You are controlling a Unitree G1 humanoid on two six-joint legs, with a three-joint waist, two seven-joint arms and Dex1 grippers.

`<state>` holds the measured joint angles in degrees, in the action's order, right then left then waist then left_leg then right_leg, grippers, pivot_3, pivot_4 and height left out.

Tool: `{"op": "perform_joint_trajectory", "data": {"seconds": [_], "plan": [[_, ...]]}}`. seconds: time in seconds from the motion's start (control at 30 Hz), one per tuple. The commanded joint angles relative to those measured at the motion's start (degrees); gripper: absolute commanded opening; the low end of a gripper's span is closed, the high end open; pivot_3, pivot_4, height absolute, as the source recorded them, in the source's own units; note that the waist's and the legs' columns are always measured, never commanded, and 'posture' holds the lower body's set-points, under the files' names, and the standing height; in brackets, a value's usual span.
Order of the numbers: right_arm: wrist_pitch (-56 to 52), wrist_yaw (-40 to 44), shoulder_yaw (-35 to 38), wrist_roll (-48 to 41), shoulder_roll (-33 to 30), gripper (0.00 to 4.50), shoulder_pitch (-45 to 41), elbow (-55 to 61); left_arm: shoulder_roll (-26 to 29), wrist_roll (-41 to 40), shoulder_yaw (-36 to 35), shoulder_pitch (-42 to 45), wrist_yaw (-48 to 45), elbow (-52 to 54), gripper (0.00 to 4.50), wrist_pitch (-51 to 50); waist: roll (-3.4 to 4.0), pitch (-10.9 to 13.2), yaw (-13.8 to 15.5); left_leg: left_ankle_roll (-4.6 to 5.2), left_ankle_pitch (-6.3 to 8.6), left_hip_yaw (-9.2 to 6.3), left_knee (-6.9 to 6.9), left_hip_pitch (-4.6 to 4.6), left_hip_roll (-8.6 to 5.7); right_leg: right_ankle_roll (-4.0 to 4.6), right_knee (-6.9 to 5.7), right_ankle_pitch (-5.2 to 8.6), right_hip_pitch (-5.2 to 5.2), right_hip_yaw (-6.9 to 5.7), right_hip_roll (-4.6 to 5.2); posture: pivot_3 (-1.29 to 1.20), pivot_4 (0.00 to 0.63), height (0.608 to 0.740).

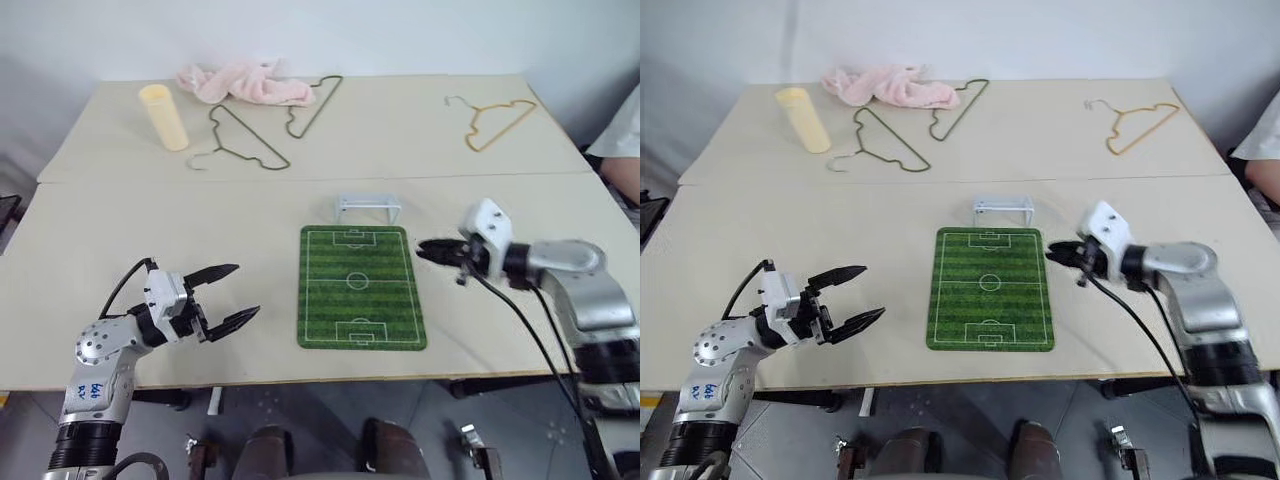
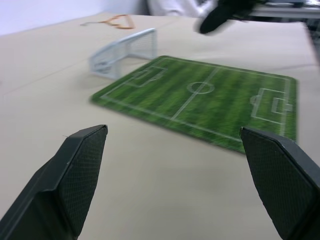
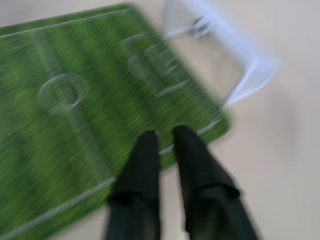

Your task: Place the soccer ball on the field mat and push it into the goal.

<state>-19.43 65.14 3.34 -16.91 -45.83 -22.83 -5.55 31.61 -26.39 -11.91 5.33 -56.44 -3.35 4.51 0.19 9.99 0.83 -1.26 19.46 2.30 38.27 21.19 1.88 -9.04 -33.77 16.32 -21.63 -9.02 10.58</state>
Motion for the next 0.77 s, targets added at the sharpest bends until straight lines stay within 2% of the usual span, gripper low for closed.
{"op": "perform_joint_trajectory", "data": {"seconds": [0.03,0.23,0.43,0.5,0.77], "plan": [[6.63,5.73,5.04,-2.98,-2.66,1.95,3.17,-3.32,-0.01,-1.83,-4.13,0.94,3.59,0.03,4.50,-1.13,-0.03,0.02,0.08,0.01,0.00,0.02,0.01,0.00,0.00,-0.01,0.01,-0.01,0.01,0.01,0.00,0.00,0.150,0.740],[13.71,12.20,8.96,-5.65,-4.02,4.06,5.37,-12.09,0.75,-4.37,-8.36,1.93,6.01,-0.75,4.50,-4.80,-0.03,0.02,-0.70,0.00,-0.01,0.10,0.19,-0.08,0.01,-0.01,-0.09,-0.01,0.05,0.08,0.00,0.00,0.150,0.740],[17.25,13.92,11.29,-6.79,-4.00,4.06,5.39,-17.16,0.46,-5.53,-9.91,0.90,5.87,-0.04,4.50,-6.31,-0.03,0.02,-0.94,0.00,-0.01,0.09,0.19,-0.09,0.02,-0.01,-0.11,-0.01,0.05,0.07,0.00,0.00,0.150,0.740],[17.03,14.63,13.36,-9.82,-2.68,4.06,5.60,-17.39,0.31,-6.19,-10.66,0.22,6.08,0.40,4.50,-6.91,-0.04,0.02,-0.91,0.00,-0.01,0.09,0.19,-0.09,0.02,-0.02,-0.11,-0.01,0.05,0.07,0.00,0.00,0.150,0.740],[16.23,8.50,15.49,-8.70,-2.58,4.06,9.81,-13.93,-1.40,-7.14,-10.82,-0.45,7.46,1.98,4.50,-7.60,-0.04,0.02,-0.47,0.00,-0.01,0.06,0.23,-0.06,0.02,-0.02,-0.10,-0.01,0.07,0.07,0.01,0.00,0.150,0.740]]}}
